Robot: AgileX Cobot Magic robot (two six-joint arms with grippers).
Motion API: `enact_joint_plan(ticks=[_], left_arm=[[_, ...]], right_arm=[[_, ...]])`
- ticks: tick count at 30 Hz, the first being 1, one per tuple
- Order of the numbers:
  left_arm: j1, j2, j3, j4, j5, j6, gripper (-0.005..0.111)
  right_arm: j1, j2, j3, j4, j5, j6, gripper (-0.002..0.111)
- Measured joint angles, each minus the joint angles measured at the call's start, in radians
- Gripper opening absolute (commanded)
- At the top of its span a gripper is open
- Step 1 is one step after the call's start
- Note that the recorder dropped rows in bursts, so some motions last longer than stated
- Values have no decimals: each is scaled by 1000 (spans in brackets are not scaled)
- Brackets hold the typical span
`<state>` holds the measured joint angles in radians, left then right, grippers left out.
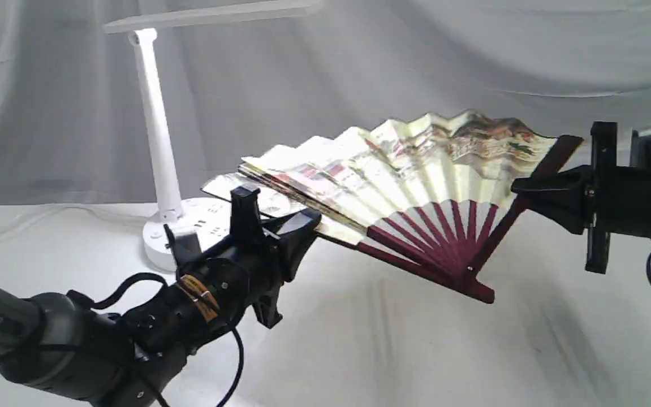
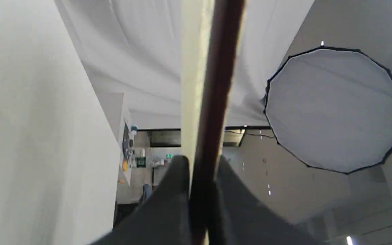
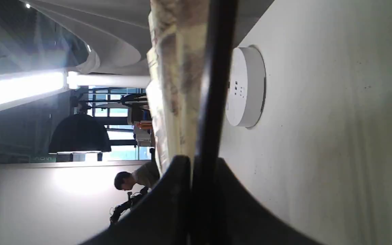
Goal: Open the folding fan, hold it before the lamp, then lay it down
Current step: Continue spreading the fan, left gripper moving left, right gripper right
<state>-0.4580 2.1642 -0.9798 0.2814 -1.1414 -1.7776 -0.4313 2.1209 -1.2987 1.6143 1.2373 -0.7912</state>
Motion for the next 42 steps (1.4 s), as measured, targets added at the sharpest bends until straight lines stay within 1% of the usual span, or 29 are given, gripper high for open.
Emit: enact_joint_plan(ticks=[3, 12, 16, 22, 27, 33, 42], left_arm=[[-24, 0, 0, -67, 4, 33, 0], [-140, 0, 0, -349, 15, 146, 0], [-170, 0, 0, -442, 19, 183, 0], [-176, 0, 0, -503, 19, 198, 0], [-176, 0, 0, -535, 19, 241, 0], [-176, 0, 0, -536, 19, 266, 0], [-176, 0, 0, -559, 19, 272, 0]], right_arm=[[-23, 0, 0, -8, 4, 3, 0], [-86, 0, 0, -16, 8, 8, 0], [-116, 0, 0, -22, 15, 13, 0], [-138, -2, 11, -27, 35, 27, 0], [-163, -6, 93, 9, 48, 23, 0], [-177, -21, 175, 41, 49, -17, 0], [-177, -62, 234, 67, 49, -56, 0]])
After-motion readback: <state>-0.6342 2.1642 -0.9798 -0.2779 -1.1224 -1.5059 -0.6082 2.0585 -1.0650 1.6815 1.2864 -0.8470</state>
